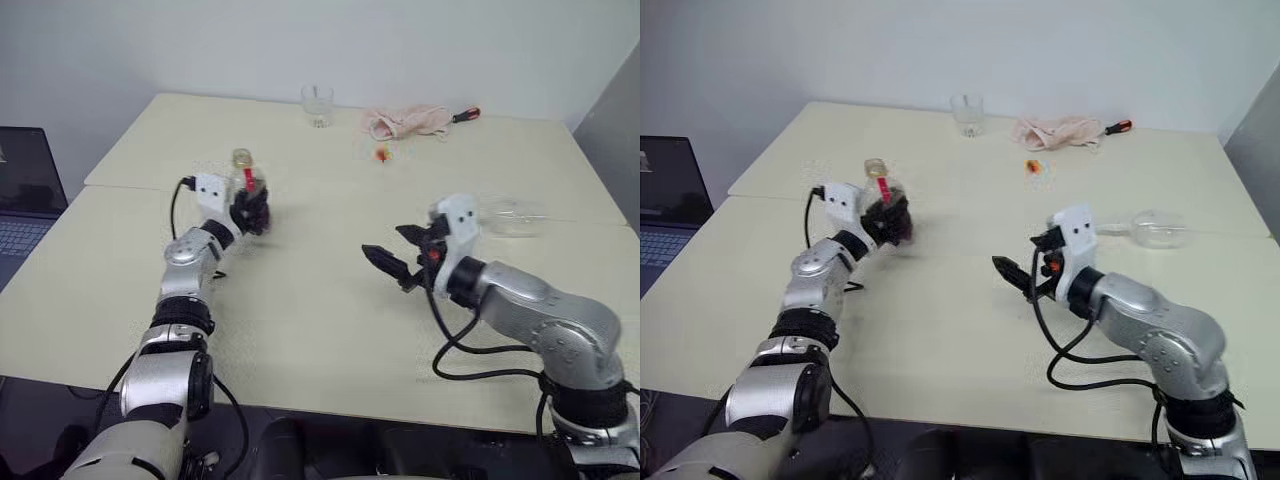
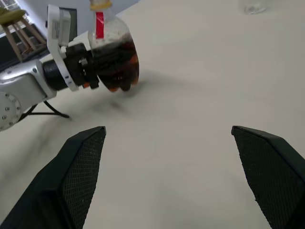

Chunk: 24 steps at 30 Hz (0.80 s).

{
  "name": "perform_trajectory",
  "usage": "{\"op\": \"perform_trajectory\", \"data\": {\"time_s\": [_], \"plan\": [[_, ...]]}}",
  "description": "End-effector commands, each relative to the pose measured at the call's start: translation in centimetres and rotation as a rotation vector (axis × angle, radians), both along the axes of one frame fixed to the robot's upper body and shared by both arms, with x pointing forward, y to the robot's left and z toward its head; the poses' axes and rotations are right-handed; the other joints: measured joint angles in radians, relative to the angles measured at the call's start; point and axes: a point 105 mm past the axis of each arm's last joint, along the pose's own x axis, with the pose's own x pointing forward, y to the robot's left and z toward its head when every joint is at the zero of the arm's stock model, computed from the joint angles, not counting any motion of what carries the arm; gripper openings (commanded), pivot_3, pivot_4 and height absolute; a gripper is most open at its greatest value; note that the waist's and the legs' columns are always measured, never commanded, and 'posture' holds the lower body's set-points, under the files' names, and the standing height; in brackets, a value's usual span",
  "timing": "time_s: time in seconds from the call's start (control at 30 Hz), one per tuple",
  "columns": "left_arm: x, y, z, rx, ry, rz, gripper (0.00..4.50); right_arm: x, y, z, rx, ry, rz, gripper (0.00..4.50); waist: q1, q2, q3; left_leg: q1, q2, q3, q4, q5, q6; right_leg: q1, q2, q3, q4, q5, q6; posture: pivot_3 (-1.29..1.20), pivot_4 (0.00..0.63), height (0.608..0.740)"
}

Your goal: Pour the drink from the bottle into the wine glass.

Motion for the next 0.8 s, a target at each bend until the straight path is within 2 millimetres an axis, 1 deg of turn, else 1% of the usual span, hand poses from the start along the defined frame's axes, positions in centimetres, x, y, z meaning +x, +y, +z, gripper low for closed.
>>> {"op": "perform_trajectory", "data": {"time_s": [0.03, 0.13, 0.23, 0.33, 0.5, 0.67, 0.8], "plan": [[-0.5, 3.0, 1.8, -0.036, -0.085, 0.153, 1.14, 1.3, 2.3, 1.6, 0.064, -0.088, 0.030, 4.50, -0.003, -0.001, 0.000, 0.000, 0.001, 0.000, 0.000, 0.000, 0.000, 0.000, 0.000, 0.000, 0.000, 0.000, 0.000, 0.00, 0.150, 0.740], [-0.8, 3.9, 1.3, -0.049, -0.079, 0.199, 1.14, 2.0, 2.8, 1.9, 0.098, -0.101, 0.022, 4.50, 0.002, -0.002, 0.000, 0.000, 0.001, 0.001, 0.000, 0.000, 0.000, 0.000, 0.000, 0.000, 0.000, 0.001, -0.003, 0.00, 0.150, 0.740], [-1.7, 5.0, -0.4, -0.040, -0.044, 0.259, 1.14, 2.0, 3.4, 2.1, 0.123, -0.098, 0.053, 4.50, 0.005, -0.003, 0.000, 0.000, 0.001, 0.002, 0.000, 0.000, 0.000, 0.000, -0.002, -0.001, 0.000, 0.002, -0.003, 0.00, 0.150, 0.740], [-2.3, 5.4, -1.5, -0.069, -0.021, 0.292, 1.14, 2.1, 3.7, 2.1, 0.126, -0.092, 0.083, 4.50, 0.003, -0.003, 0.000, 0.000, 0.001, 0.002, 0.000, 0.000, 0.000, 0.000, -0.002, 0.000, 0.000, 0.002, -0.003, 0.00, 0.150, 0.740], [-3.1, 5.6, -2.9, -0.112, 0.014, 0.329, 2.82, 2.4, 4.0, 2.2, 0.122, -0.093, 0.108, 4.50, -0.001, -0.003, -0.001, 0.002, 0.001, 0.002, 0.001, 0.000, 0.000, 0.000, -0.001, -0.001, 0.003, 0.002, -0.003, 0.00, 0.150, 0.740], [-3.7, 6.1, -3.3, -0.116, 0.026, 0.353, 4.45, 2.4, 4.1, 2.3, 0.122, -0.096, 0.126, 4.50, -0.001, -0.003, -0.001, 0.002, 0.002, 0.002, 0.000, 0.000, -0.001, 0.000, 0.000, -0.001, 0.003, 0.002, -0.004, 0.00, 0.150, 0.740], [-4.0, 6.3, -3.2, -0.109, 0.029, 0.352, 4.48, 2.5, 3.9, 2.4, 0.122, -0.099, 0.126, 4.50, -0.001, -0.003, -0.001, 0.002, 0.002, 0.002, 0.001, 0.000, -0.001, 0.000, -0.001, -0.001, 0.003, 0.002, -0.004, 0.00, 0.150, 0.740]]}}
